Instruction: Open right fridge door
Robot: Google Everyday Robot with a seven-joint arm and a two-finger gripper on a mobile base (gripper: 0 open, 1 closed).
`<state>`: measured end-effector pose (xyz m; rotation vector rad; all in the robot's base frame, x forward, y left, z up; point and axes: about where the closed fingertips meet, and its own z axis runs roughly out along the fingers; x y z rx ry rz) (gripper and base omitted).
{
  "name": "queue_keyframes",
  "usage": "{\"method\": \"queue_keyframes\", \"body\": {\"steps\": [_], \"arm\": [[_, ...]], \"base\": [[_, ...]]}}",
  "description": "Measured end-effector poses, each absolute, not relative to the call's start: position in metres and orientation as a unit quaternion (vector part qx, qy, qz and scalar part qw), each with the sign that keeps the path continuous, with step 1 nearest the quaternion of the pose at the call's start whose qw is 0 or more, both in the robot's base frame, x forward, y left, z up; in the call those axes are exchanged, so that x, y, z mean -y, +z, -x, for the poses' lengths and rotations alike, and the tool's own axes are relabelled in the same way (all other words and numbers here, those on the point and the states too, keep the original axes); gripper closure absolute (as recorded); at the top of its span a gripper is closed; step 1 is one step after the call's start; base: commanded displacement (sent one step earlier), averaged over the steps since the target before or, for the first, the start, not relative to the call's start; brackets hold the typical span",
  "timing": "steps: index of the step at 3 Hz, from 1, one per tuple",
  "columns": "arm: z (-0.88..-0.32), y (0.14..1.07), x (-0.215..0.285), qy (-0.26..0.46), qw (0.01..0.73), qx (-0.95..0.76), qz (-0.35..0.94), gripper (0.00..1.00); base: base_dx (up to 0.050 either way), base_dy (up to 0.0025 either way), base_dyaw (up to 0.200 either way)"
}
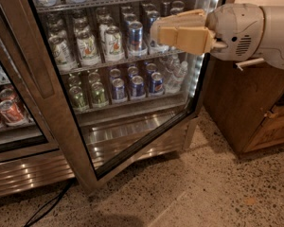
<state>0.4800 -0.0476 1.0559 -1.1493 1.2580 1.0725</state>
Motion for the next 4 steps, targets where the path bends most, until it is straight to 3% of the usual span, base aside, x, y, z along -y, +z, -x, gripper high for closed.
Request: {"method": "queue_keyframes", "body": {"steps": [2, 4], "arm": [[-0.456, 0.978, 0.03, 0.494, 0.554, -0.517, 0.426, 1.0], [-0.323, 0.959, 0.003, 0.562, 0.572, -0.449, 0.394, 1.0]], "base": [[0.0, 0.0, 0.0], [0.0, 0.0, 0.0]]}}
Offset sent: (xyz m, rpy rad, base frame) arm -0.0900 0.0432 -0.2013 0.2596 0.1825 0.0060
